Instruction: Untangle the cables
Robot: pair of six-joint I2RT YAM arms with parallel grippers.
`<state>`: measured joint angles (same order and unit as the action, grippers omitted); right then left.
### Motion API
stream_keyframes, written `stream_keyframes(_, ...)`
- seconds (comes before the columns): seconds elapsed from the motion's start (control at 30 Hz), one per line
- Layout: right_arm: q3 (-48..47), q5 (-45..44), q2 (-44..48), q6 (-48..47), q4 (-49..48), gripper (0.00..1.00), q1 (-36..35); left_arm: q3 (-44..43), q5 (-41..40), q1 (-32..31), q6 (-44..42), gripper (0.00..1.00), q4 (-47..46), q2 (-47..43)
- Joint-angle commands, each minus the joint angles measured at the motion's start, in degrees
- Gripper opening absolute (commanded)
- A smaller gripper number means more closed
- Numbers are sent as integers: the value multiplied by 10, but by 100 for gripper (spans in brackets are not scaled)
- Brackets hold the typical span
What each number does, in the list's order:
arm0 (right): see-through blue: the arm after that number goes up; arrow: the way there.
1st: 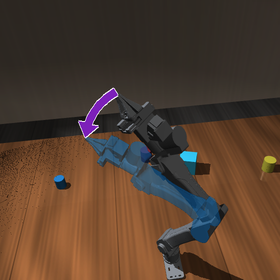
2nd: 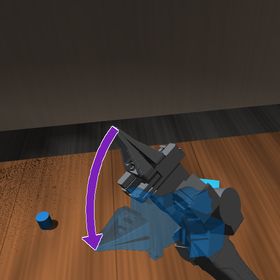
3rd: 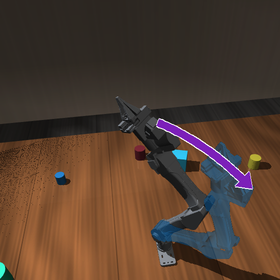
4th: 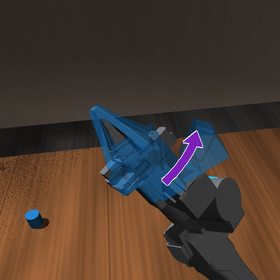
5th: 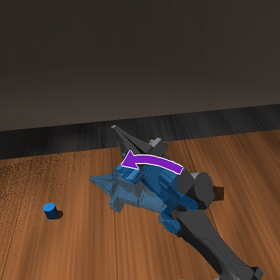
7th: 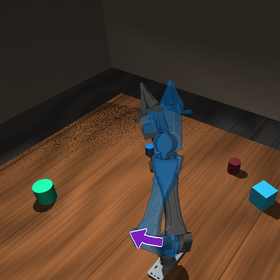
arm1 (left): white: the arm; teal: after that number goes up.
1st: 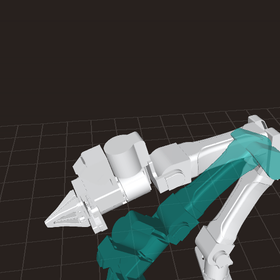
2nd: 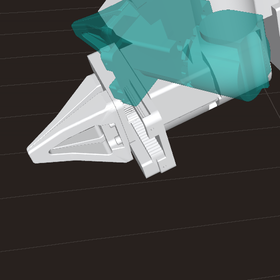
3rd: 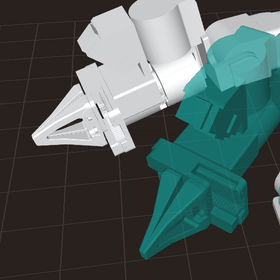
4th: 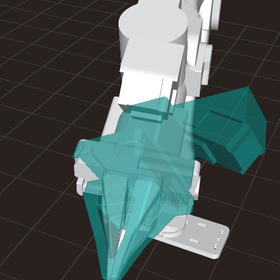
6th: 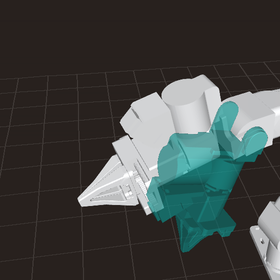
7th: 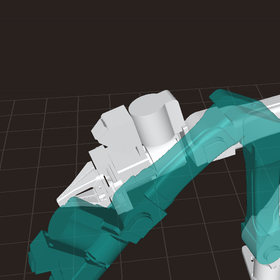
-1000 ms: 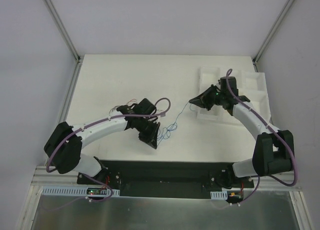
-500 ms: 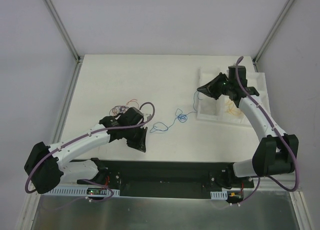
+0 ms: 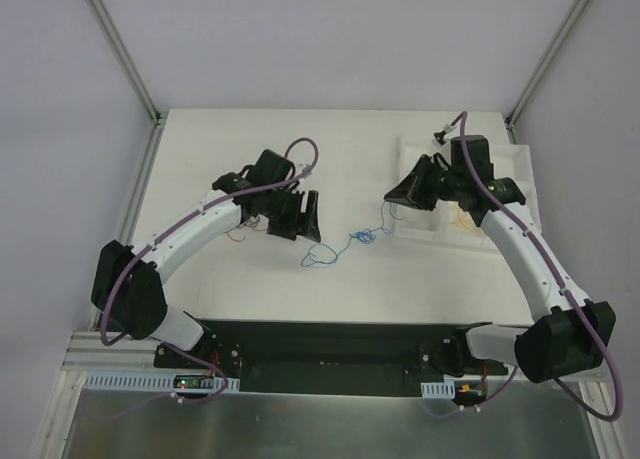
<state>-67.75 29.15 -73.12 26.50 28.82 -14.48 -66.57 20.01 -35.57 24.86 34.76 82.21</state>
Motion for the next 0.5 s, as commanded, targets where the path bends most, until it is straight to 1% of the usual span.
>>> stream_keyframes(0.0, 16, -11, 43, -96, 95, 0, -54, -58, 22, 90, 23, 75, 7, 51)
stream_keyframes(0.07, 47, -24, 50, -106, 113, 0, -81, -72, -11, 131, 45, 82, 23, 72)
stream_keyframes(0.1, 65, -26, 55, -101, 112, 0, -89, -87, -44, 145, 49, 83, 38, 81)
stream_keyframes(0.17, 97, -32, 64, -87, 100, 0, -100, -111, -106, 171, 42, 83, 64, 101)
stream_keyframes(0.23, 113, -32, 67, -84, 100, 0, -103, -138, -126, 188, 11, 81, 80, 125)
stream_keyframes(0.33, 105, -33, 58, -96, 113, 0, -103, -179, -119, 195, -38, 70, 95, 180)
stream_keyframes(0.4, 95, -33, 48, -100, 113, 0, -104, -200, -69, 197, -51, 70, 95, 217)
stream_keyframes(0.47, 82, -28, 36, -99, 112, 0, -104, -218, -52, 196, -47, 74, 95, 251)
